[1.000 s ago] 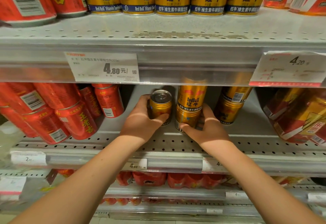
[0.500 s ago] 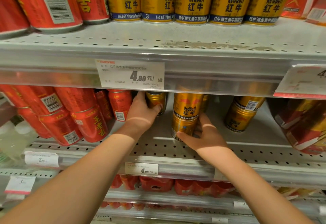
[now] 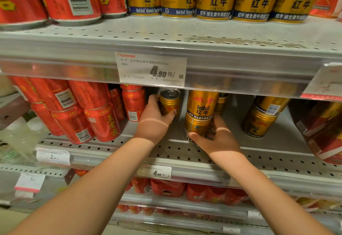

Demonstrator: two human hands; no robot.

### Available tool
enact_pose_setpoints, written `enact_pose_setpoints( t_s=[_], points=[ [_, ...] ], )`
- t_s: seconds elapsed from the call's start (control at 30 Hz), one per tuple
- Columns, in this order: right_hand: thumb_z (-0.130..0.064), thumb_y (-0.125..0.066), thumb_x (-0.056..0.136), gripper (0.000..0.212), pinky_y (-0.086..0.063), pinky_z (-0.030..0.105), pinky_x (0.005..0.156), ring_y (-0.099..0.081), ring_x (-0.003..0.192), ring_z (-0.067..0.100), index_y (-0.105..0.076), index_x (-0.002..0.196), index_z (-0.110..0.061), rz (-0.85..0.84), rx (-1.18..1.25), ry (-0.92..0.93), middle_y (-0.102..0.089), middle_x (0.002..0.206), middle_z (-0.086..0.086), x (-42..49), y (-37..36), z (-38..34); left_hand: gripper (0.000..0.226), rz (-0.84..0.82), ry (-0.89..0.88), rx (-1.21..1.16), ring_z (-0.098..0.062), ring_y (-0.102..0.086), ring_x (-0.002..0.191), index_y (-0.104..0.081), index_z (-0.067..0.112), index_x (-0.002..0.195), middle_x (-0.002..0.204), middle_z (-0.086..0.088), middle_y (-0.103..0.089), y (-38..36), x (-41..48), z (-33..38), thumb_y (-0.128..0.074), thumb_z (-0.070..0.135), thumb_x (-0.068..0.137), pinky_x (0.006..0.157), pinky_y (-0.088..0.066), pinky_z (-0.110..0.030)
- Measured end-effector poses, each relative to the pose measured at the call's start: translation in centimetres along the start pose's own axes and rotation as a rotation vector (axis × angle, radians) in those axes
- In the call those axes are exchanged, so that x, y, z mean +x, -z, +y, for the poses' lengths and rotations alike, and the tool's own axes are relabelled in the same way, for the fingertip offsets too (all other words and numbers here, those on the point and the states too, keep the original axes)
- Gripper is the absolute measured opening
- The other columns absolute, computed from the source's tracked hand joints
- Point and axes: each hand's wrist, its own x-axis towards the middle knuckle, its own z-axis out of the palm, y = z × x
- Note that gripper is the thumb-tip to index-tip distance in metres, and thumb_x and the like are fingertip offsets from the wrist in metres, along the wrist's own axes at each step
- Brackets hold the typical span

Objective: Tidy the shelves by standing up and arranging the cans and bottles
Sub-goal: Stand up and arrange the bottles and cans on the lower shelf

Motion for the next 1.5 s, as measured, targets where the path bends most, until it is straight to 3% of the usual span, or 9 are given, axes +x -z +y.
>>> enact_pose_setpoints(
  t_s=[0.27,0.43,0.57,0.7,0.83,0.93,1.13,1.3,1.5],
  points=[
    [-0.057,-0.078,0.071,0.084,-0.052,0.044,0.100,-0.061,0.118,0.014,-0.035,0.143,-0.045,-0.022,-0.028,0.034,-0.059,0.135,-0.016,0.4,0.2,-0.1,0.049,0.022,-0.027,-0.022,-0.017,-0.058,0.120,-0.049,0.016,0.135,0.129,-0.004,-0.061,-0.6,0.2,0.8,-0.071,0.020,0.092,0.101,-0.042,-0.027],
    [-0.051,-0.079,0.077,0.069,-0.052,0.032,0.090,-0.061,0.110,0.008,-0.043,0.134,-0.042,-0.040,-0.052,0.152,-0.062,0.122,-0.019,0.6,-1.3,-0.7,0.027,0.150,-0.150,-0.414,0.005,-0.061,0.095,-0.056,0.026,0.120,0.107,0.009,-0.063,0.9,-3.8,2.6,-0.059,0.017,0.095,0.084,-0.045,-0.008],
    [-0.055,-0.077,0.074,0.075,-0.050,0.033,0.088,-0.056,0.119,0.014,-0.036,0.137,-0.046,-0.101,-0.106,0.198,-0.053,0.133,-0.010,0.4,-2.2,-1.6,0.061,0.043,-0.104,-0.284,-0.001,-0.062,0.110,-0.051,0.033,0.132,0.125,0.010,-0.062,1.9,-5.2,4.0,-0.075,0.054,0.080,0.089,-0.051,-0.015],
    [-0.071,-0.070,0.061,0.082,-0.052,0.046,0.094,-0.053,0.123,0.023,-0.031,0.131,-0.053,-0.125,-0.174,0.203,-0.042,0.141,-0.002,0.7,-3.6,-2.9,0.065,0.114,-0.145,-0.149,-0.005,-0.063,0.109,-0.050,0.028,0.135,0.120,0.007,-0.065,2.7,-5.1,3.0,-0.084,0.039,0.080,0.096,-0.052,-0.028],
    [-0.055,-0.074,0.072,0.082,-0.052,0.024,0.084,-0.058,0.103,-0.003,-0.036,0.143,-0.045,-0.215,-0.074,0.210,-0.054,0.121,-0.015,1.3,-4.3,-2.6,0.059,0.074,-0.152,-0.190,0.007,-0.065,0.100,-0.055,0.030,0.134,0.115,0.014,-0.068,4.3,-4.2,1.1,-0.083,0.038,0.082,0.087,-0.052,-0.014],
    [-0.046,-0.076,0.081,0.049,-0.046,0.011,0.078,-0.053,0.083,-0.025,-0.053,0.125,-0.049,-0.246,-0.044,0.173,-0.057,0.109,-0.028,1.5,-4.6,-2.4,0.063,0.027,-0.156,-0.225,-0.003,-0.065,0.110,-0.056,0.027,0.134,0.124,0.008,-0.067,5.2,-3.4,0.1,-0.080,0.045,0.079,0.099,-0.053,-0.031],
    [-0.056,-0.076,0.075,0.070,-0.038,0.014,0.064,-0.052,0.086,-0.007,-0.046,0.137,-0.043,-0.151,-0.148,0.137,-0.055,0.109,-0.020,1.1,-5.4,-3.8,0.063,-0.125,-0.186,-0.274,-0.007,-0.066,0.112,-0.056,0.029,0.132,0.124,0.007,-0.067,6.2,-2.2,-0.7,-0.080,0.047,0.077,0.098,-0.054,-0.033],
    [-0.062,-0.078,0.067,0.064,-0.054,0.040,0.086,-0.062,0.106,0.023,-0.047,0.117,-0.035,0.050,-0.228,0.002,-0.058,0.118,-0.003,0.3,-6.3,-4.7,0.047,-0.130,-0.217,-0.283,0.000,-0.066,0.104,-0.057,0.033,0.123,0.110,0.015,-0.067,5.3,-1.5,-0.4,-0.082,0.034,0.083,0.089,-0.054,-0.020],
    [-0.060,-0.074,0.076,0.071,-0.054,0.044,0.085,-0.062,0.108,0.032,-0.039,0.122,-0.018,0.192,-0.317,-0.029,-0.054,0.123,0.006,-0.1,-7.3,-6.1,0.057,-0.081,-0.242,-0.129,0.000,-0.064,0.104,-0.054,0.031,0.134,0.116,0.016,-0.065,4.9,-1.1,0.7,-0.078,0.047,0.084,0.090,-0.055,-0.025]
  ],
)
